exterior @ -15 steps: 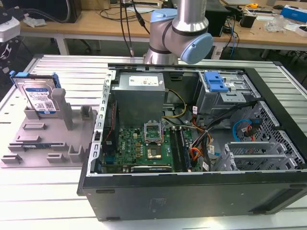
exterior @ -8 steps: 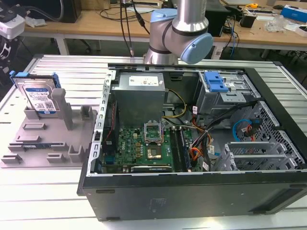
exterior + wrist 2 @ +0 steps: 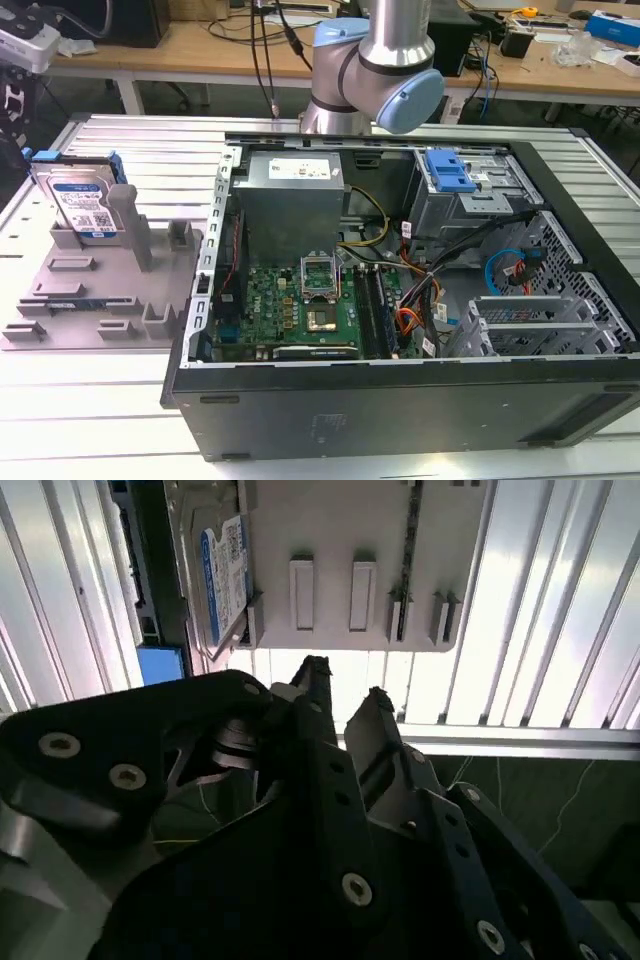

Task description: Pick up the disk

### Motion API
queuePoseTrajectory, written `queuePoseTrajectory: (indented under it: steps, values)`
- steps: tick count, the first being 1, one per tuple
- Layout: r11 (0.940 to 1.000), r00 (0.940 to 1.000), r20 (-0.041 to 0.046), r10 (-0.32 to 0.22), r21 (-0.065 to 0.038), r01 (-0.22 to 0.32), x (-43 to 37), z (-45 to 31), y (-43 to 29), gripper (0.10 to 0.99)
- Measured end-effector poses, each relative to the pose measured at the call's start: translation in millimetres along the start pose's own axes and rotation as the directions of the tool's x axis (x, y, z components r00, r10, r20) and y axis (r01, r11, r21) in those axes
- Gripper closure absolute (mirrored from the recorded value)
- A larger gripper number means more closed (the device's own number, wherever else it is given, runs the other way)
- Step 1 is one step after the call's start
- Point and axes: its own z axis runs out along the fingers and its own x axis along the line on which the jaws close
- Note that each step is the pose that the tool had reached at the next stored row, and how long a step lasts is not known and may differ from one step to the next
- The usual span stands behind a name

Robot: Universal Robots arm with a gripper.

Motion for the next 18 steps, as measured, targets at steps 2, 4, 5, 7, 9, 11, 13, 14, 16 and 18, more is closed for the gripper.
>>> queuePoseTrajectory:
  steps: [2,4,5,7,9,11,13,14,16,18]
  values:
    - [0.9976,0.9976,-0.0026,-0.069,0.0,0.069,0.0,0.6,0.0,0.612]
    - [0.9928,0.9928,-0.0053,-0.12,0.0,0.12,0.0,1.2,-0.1,0.545]
    - [0.9895,0.9894,-0.0071,-0.145,0.0,0.145,0.0,1.6,-0.1,0.545]
    - [0.9807,0.9806,-0.0112,-0.196,0.001,0.196,0.0,2.3,-0.1,0.545]
    - [0.9721,0.972,-0.0143,-0.235,0.002,0.235,0.0,3.0,-0.1,0.545]
    - [0.9592,0.9591,-0.0173,-0.283,0.003,0.283,0.0,3.9,-0.2,0.545]
    - [0.9412,0.9411,-0.0209,-0.338,0.006,0.338,0.0,5.1,-0.2,0.545]
    - [0.935,0.9349,-0.0222,-0.354,0.007,0.355,0.0,5.5,-0.2,0.545]
    - [0.9242,0.9242,-0.0246,-0.381,0.015,0.382,-0.1,6.3,-0.1,0.545]
    - [0.915,0.9155,-0.0259,-0.402,0.032,0.402,-0.5,7.1,0.0,0.545]
